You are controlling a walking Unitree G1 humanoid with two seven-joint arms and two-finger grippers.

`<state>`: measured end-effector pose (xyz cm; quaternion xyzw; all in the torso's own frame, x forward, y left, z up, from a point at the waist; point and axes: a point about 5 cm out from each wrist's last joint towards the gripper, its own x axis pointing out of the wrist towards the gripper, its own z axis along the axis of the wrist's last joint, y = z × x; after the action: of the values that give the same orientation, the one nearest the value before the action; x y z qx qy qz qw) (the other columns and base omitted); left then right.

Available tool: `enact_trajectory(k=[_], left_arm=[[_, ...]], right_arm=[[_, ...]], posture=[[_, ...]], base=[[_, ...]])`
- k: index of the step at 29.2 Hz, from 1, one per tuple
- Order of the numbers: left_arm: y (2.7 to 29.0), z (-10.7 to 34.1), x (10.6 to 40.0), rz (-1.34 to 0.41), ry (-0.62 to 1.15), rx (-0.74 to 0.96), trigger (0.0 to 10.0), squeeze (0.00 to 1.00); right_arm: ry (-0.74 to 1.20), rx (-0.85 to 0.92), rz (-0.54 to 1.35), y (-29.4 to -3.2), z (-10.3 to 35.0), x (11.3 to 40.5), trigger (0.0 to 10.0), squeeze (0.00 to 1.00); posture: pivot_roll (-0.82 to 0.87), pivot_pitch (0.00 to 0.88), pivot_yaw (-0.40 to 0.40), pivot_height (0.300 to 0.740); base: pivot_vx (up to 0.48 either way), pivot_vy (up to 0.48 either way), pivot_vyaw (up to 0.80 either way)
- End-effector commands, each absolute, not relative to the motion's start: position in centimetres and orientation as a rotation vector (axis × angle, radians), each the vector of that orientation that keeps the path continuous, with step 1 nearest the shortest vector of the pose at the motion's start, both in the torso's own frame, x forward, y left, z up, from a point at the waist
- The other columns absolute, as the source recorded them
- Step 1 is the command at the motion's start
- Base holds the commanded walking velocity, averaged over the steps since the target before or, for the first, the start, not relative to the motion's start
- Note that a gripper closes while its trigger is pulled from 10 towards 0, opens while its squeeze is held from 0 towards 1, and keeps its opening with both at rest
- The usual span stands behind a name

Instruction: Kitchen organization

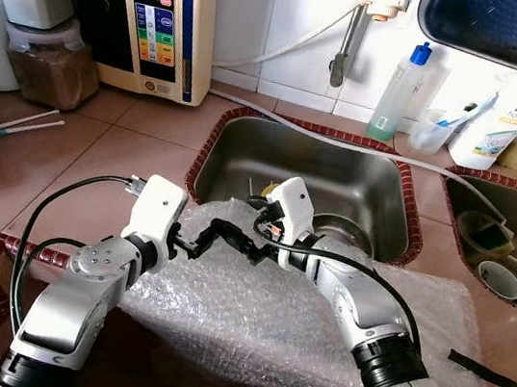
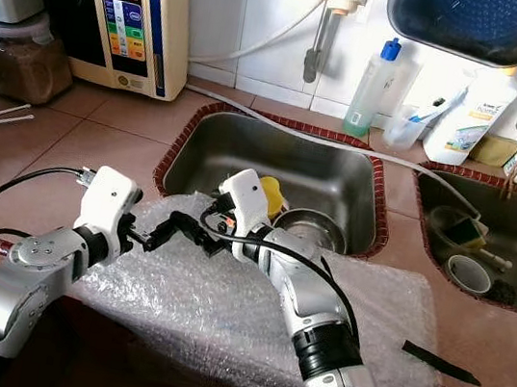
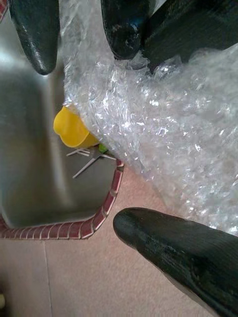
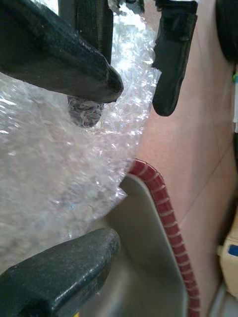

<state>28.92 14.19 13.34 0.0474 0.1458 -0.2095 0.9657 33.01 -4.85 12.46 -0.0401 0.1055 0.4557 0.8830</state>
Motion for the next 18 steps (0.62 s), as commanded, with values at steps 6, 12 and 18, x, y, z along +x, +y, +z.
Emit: enact_trajectory(k=[6,12,18], left_arm=[[12.6,20.8,30.1,-0.501,-0.009,0.058,10.0,0.00],[13.0,21.8,30.4,-0.499,-0.013,0.043,10.0,0.00],[13.3,22.1,30.2,-0.522,0.024,0.002,10.0,0.00]], right_arm=[[0.520,-0.210,0.928,-5.6,5.8,30.8,10.0,0.00],[0.532,-0.234,0.880,-6.0,5.2,31.1,10.0,0.00],[0.513,-0.284,0.748,-7.2,4.9,31.9,10.0,0.00]], posture=[[0.11,0.000,-0.027,0.740],[0.11,0.000,-0.026,0.740],[0.11,0.000,-0.024,0.740]], base=[[0.000,0.000,0.00],[0.000,0.000,0.00],[0.000,0.000,0.00]])
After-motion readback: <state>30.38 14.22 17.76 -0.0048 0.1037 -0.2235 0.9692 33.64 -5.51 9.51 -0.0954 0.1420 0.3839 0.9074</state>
